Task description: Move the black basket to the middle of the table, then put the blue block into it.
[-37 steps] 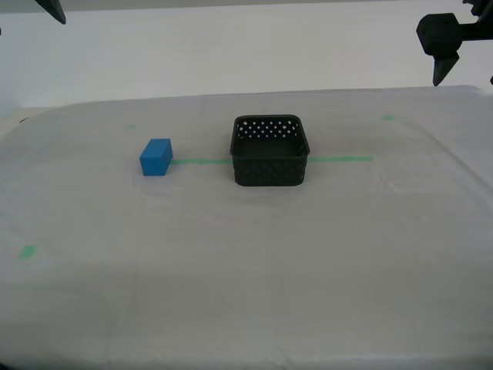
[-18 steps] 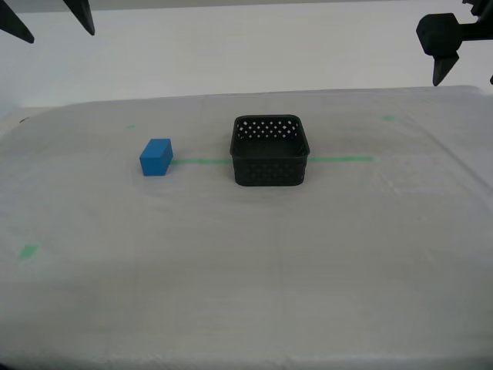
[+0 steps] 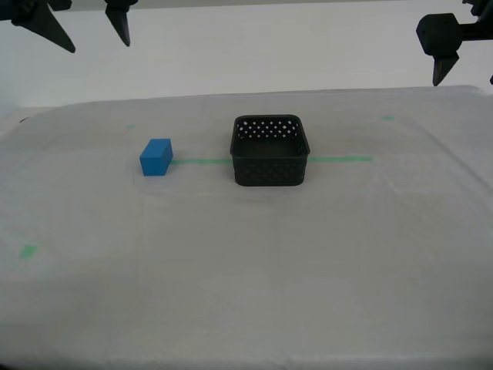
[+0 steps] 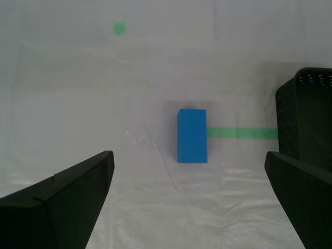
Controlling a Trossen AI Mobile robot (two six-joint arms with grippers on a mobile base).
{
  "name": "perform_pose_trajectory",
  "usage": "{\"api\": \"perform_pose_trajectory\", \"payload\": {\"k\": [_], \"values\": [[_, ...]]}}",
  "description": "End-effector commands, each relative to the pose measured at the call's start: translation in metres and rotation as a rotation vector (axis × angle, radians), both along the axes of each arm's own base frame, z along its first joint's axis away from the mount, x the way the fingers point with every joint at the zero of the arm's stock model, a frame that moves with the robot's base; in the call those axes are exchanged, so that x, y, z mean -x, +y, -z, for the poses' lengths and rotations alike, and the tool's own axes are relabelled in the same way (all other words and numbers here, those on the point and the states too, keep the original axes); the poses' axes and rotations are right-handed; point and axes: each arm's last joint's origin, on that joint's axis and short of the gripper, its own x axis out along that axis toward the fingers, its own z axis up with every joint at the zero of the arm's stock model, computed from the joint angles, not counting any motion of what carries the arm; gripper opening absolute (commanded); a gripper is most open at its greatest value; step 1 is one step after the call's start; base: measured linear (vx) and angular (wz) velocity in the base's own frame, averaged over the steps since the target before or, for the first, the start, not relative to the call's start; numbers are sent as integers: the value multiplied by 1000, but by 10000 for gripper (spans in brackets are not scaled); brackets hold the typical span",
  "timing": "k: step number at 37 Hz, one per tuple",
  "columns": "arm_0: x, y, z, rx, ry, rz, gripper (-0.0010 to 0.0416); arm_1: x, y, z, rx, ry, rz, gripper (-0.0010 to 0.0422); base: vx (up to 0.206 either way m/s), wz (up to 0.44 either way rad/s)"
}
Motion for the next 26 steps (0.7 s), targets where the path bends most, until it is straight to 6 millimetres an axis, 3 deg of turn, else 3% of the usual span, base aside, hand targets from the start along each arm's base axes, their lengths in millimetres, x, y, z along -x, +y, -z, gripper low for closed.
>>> {"api": "perform_pose_trajectory", "payload": {"k": [1,17,26], "values": [[0,0,0,2,-3,1,398,-7,-7,6,-2,17,8,401,0,0],[0,0,0,2,-4,0,399,-33,-35,31,-7,95,41,401,0,0],[-1,0,-1,2,-7,1,399,-42,-38,50,-14,137,34,401,0,0]]}}
